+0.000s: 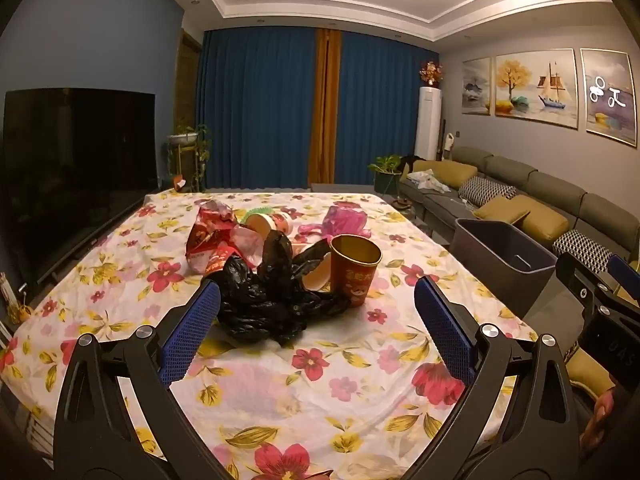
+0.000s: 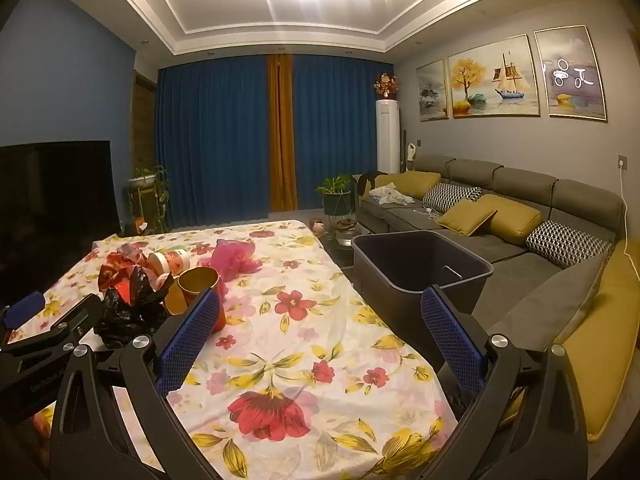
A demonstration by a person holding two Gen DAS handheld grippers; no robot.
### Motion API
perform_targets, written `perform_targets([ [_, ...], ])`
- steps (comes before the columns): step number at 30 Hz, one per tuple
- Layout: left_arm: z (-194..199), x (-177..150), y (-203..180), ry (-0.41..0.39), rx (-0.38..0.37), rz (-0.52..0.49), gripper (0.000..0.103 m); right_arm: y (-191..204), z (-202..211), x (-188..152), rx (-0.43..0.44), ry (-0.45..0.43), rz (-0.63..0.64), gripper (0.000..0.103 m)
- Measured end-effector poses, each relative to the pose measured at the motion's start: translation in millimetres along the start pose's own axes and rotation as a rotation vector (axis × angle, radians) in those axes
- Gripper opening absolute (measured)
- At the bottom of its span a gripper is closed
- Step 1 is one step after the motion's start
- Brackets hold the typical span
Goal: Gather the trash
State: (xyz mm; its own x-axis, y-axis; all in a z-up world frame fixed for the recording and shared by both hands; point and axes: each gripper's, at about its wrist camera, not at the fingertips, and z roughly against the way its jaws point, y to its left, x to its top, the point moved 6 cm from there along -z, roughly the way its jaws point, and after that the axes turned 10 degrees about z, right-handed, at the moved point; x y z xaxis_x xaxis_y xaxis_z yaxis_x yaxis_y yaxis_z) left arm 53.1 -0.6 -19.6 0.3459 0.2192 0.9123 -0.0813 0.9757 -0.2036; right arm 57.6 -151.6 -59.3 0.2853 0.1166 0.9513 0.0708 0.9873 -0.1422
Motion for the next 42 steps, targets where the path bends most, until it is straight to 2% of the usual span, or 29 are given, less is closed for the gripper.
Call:
perform_targets([
  [42, 0.0, -0.4, 1.5, 0.002, -0.002, 0.004, 0.096, 2.5, -1.7, -3.0, 0.006, 0.003, -0.004, 0.098],
])
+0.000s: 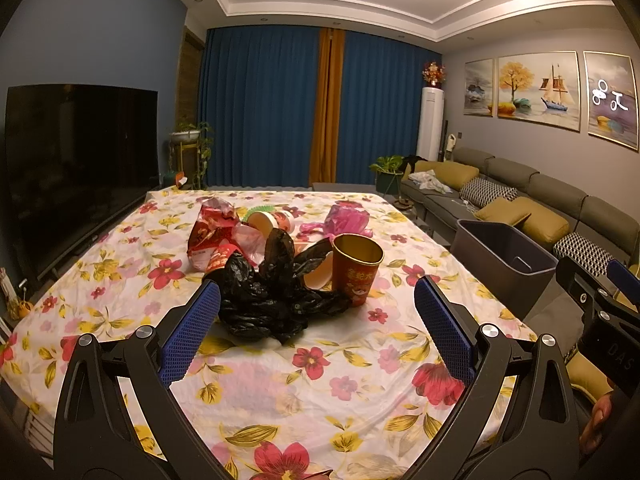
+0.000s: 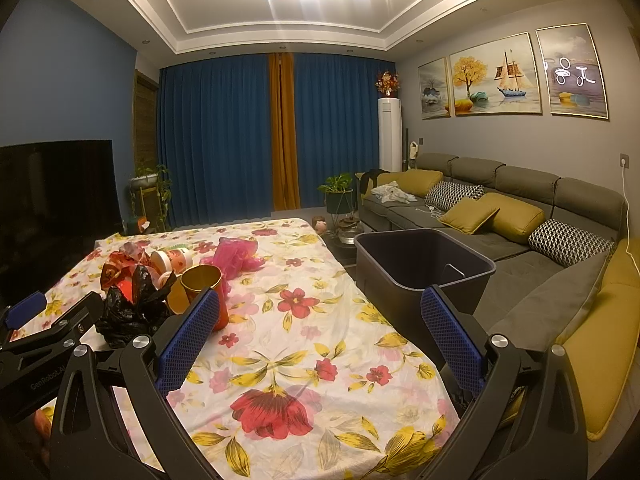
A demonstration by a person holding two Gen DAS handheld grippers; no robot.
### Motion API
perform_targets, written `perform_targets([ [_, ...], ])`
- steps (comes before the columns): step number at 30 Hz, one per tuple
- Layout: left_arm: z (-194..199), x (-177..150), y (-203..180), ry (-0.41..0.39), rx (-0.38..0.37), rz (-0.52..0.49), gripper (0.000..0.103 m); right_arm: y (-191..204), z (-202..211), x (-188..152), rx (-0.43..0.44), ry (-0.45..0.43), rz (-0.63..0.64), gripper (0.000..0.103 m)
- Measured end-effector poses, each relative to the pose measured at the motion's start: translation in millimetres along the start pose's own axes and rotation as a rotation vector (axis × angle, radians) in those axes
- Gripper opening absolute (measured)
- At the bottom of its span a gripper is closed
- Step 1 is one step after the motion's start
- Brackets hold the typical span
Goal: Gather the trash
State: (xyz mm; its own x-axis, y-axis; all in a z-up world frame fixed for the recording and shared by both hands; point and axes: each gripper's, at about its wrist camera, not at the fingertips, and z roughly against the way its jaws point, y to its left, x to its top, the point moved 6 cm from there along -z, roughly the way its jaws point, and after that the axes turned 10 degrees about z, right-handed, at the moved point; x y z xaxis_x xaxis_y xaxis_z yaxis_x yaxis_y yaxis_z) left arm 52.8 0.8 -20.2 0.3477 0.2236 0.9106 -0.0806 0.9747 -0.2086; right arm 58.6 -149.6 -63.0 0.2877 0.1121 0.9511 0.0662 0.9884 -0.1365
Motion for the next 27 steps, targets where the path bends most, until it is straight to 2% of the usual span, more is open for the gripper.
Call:
perform_targets([
  [27, -0.7, -1.1, -1.2, 0.003, -0.001, 0.001, 0.096, 1.2, 3.0, 2.7, 0.008, 0.005, -0.001, 0.098],
])
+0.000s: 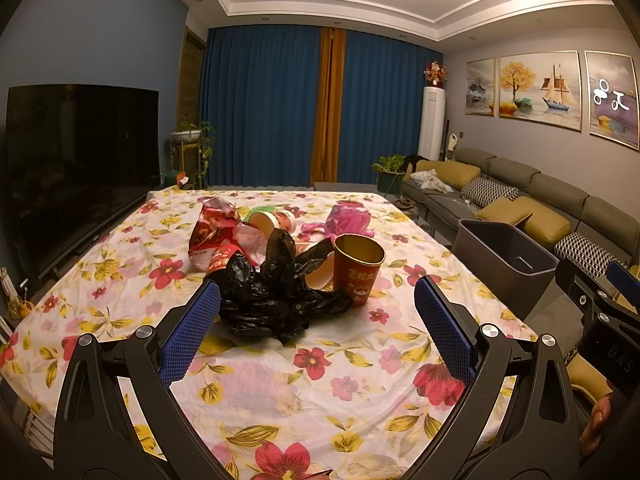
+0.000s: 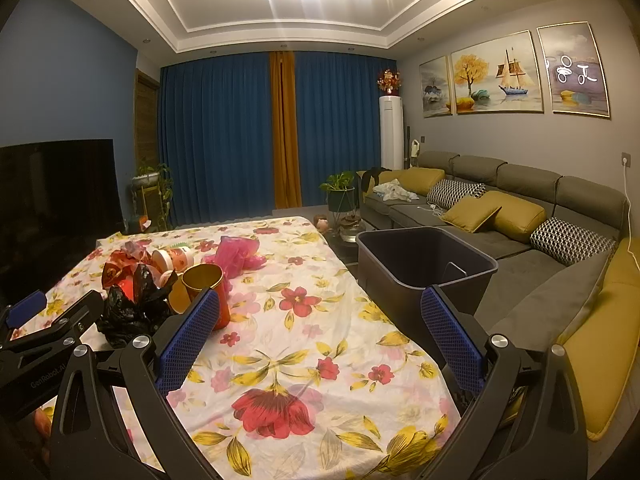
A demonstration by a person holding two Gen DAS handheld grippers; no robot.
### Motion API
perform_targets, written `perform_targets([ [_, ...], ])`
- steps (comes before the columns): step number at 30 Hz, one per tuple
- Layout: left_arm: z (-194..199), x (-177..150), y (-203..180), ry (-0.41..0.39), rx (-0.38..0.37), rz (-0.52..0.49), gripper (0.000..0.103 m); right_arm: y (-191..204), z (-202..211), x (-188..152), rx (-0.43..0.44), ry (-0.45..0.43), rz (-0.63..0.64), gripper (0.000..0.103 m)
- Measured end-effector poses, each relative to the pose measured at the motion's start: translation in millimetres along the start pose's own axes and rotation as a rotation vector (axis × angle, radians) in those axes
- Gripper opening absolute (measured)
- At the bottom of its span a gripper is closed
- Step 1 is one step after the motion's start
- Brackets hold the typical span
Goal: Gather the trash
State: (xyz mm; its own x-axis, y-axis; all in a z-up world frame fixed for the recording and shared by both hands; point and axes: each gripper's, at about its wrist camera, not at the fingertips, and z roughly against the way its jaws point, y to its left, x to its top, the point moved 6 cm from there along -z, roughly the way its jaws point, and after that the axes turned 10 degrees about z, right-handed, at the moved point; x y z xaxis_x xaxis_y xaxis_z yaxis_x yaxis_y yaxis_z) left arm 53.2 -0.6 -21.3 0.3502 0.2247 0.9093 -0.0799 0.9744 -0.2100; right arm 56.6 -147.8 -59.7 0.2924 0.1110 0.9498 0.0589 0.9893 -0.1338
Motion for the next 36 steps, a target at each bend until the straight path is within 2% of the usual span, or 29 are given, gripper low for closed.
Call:
perform_targets([
  [36, -0.3, -0.1, -0.1, 0.002, 0.0, 0.0, 0.096, -1.7, -2.5, -1.5, 0.007, 0.012, -0.004, 0.098],
])
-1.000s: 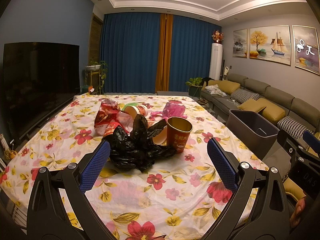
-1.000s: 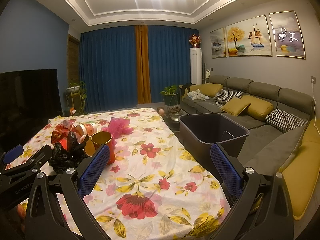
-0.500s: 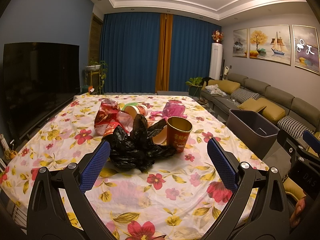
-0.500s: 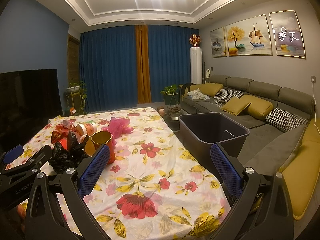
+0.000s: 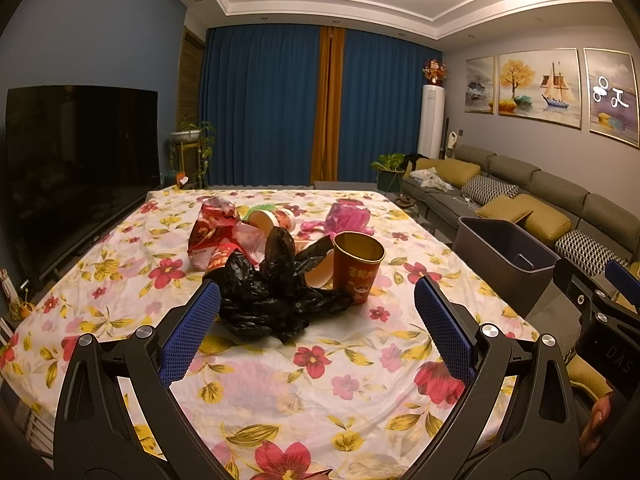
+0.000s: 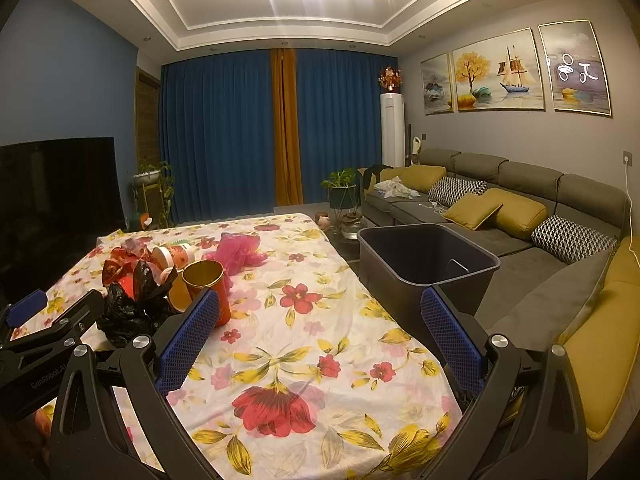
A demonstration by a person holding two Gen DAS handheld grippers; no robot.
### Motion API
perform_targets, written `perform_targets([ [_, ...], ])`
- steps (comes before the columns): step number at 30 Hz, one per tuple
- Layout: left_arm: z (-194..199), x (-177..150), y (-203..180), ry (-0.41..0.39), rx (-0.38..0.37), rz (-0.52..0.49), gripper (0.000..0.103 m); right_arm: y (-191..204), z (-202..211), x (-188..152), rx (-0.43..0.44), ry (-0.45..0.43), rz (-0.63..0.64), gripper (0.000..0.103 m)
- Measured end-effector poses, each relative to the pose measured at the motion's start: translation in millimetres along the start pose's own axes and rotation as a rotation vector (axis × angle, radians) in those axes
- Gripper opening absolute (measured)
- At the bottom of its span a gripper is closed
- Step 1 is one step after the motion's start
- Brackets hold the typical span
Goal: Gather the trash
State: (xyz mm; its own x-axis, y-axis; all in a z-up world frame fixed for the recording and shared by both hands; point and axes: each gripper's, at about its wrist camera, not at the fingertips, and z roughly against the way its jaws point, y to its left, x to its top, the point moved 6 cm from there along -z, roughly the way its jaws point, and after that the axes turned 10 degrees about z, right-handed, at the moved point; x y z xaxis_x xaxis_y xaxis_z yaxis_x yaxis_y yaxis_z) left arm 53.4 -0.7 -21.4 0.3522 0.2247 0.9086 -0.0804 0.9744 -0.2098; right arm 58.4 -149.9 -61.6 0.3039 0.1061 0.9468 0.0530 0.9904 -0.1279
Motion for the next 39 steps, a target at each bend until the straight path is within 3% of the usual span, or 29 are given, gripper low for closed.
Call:
perform_targets([
  [12, -8.2, -7.5, 14.8, 0.029, 0.026, 0.004, 0.096, 4.1, -12.0, -6.5, 0.027, 0.019, -0.004, 0.098],
  [23, -32.8, -8.1, 49.4, 0.051, 0.058, 0.063, 0.096, 26.3, -39.5, -14.4, 0.112, 0.049, 0.022, 0.098],
  [28, -48.3, -5.7, 68.2, 0.054, 0.089, 0.086, 0.096, 39.9, -55.2, -12.1, 0.19, 0.044, 0.005, 0.098],
  [30, -53.2, -5.0, 77.5, 0.049, 0.108, 0.092, 0.095, 54.0, -62.5, -9.2, 0.256, 0.04, 0.01, 0.098],
  [39, -74.4, -4.4, 125.6, 0.057, 0.187, 0.142, 0.083, 128.3, -104.5, -5.6, 0.364, 0.108, 0.145, 0.098],
])
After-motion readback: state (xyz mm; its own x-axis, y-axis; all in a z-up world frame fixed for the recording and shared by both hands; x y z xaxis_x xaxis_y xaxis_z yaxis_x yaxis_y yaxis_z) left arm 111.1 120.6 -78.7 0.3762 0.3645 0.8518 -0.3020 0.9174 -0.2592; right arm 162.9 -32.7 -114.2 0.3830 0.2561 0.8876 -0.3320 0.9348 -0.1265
